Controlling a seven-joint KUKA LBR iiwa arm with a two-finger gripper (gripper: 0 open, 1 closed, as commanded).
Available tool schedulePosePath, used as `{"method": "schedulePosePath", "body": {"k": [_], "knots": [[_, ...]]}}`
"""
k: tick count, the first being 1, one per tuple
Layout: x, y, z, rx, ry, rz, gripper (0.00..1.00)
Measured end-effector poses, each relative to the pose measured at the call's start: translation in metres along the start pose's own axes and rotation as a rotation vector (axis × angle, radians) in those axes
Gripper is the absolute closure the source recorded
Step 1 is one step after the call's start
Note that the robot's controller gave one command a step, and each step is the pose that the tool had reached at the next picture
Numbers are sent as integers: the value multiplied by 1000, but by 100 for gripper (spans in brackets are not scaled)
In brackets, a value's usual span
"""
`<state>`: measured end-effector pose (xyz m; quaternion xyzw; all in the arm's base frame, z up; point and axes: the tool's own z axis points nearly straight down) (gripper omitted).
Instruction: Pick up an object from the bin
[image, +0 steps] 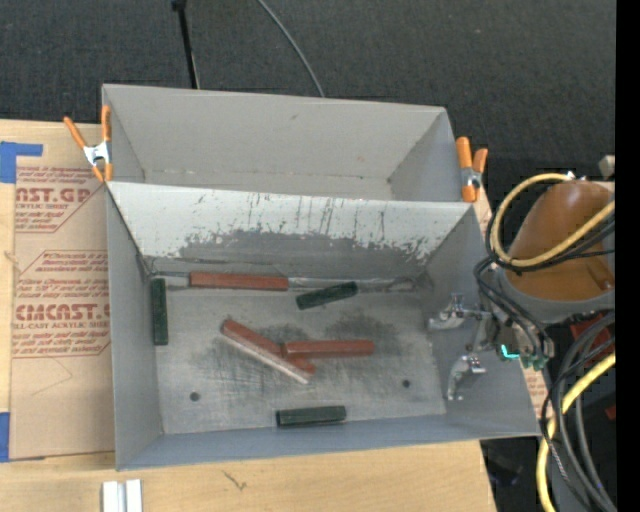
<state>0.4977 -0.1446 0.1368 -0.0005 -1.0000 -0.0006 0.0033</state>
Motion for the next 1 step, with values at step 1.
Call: {"method": "schedulePosePath", "body": {"k": [1], "knots": [[-2, 0, -4, 2, -7, -2, 0]]}}
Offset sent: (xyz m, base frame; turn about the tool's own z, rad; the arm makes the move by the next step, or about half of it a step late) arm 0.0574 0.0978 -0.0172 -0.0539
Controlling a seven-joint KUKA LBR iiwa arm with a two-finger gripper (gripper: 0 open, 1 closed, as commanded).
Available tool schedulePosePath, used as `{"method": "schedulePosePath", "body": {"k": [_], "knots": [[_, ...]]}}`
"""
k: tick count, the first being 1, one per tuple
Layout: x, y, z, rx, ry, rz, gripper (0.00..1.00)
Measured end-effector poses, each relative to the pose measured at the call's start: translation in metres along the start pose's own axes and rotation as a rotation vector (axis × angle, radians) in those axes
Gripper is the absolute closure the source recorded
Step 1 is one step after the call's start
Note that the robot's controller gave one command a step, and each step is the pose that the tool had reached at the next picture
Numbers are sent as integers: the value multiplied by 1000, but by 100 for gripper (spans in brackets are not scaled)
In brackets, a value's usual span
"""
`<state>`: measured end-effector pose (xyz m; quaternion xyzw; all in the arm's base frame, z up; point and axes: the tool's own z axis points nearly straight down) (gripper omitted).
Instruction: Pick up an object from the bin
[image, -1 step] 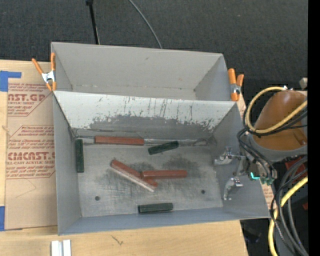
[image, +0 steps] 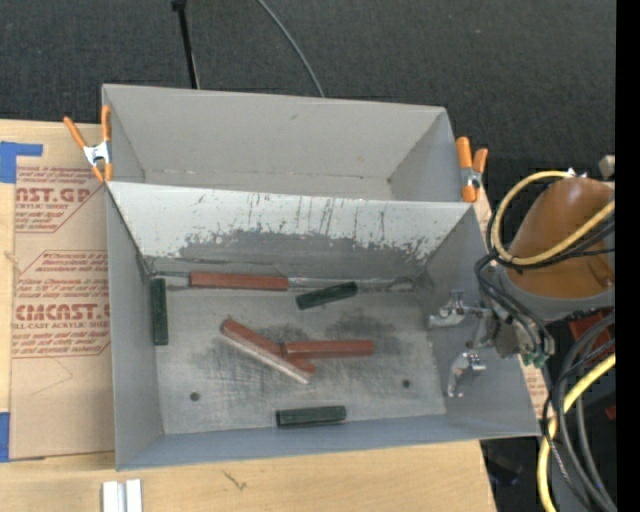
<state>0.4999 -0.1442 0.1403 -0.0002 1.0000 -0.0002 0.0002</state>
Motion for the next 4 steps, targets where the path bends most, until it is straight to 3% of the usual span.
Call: {"method": "schedulePosePath", "body": {"k": [1, 2, 3, 4], "knots": [[-32, 53, 12, 1, -2, -24, 0], [-42, 76, 20, 0, -10, -38, 0], [-29, 82, 13, -4, 11, -2, 0], [-58, 90, 65, 0, -5, -364, 100]]}}
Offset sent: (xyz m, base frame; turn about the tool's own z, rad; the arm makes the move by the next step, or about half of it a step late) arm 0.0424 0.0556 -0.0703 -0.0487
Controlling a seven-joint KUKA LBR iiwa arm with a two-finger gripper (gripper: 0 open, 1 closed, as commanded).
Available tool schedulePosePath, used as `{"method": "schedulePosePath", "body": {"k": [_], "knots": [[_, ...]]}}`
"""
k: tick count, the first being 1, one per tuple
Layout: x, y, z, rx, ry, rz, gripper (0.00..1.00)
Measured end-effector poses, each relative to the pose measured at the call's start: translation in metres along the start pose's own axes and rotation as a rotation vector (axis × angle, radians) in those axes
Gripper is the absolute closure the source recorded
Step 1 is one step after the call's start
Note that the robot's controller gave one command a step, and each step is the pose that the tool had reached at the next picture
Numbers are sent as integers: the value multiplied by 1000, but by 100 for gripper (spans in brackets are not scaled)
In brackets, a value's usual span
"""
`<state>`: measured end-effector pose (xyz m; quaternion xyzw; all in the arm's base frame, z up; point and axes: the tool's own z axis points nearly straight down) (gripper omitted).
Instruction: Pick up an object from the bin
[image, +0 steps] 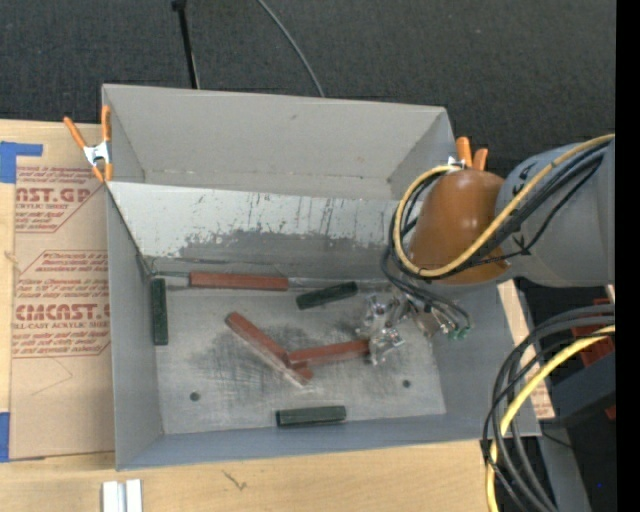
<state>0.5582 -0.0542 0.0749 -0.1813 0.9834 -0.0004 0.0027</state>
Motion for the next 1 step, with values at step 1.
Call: {"method": "schedulePosePath", "body": {"k": [1], "knots": [[0, 0, 0, 0, 0, 0, 100]]}}
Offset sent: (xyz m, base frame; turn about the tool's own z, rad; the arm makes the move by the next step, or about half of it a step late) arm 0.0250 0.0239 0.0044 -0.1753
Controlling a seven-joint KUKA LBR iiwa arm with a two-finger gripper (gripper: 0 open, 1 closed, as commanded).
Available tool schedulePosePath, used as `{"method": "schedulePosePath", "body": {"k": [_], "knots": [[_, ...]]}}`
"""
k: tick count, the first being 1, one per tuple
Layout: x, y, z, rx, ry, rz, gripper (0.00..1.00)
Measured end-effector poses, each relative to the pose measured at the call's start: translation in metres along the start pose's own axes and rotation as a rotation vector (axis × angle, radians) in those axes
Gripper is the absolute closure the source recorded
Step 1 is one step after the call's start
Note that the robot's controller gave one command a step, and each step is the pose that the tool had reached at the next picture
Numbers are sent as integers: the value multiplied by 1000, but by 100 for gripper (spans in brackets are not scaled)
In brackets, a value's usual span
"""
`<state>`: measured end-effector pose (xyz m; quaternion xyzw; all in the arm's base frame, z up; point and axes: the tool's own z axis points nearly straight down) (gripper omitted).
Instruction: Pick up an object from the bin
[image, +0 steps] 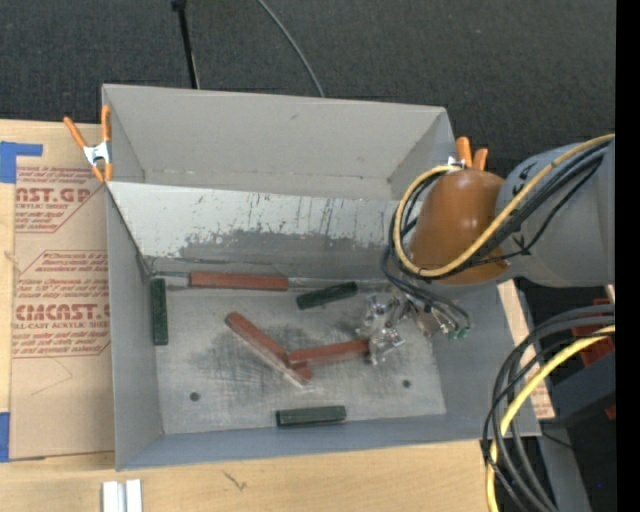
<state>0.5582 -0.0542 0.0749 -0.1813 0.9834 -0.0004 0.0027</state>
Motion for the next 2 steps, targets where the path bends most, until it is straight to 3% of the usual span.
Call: {"method": "schedulePosePath", "body": {"k": [1, 2], "knots": [[-18, 6, -3, 1, 6, -107, 100], [17, -2, -160, 0, 1, -64, 100]]}}
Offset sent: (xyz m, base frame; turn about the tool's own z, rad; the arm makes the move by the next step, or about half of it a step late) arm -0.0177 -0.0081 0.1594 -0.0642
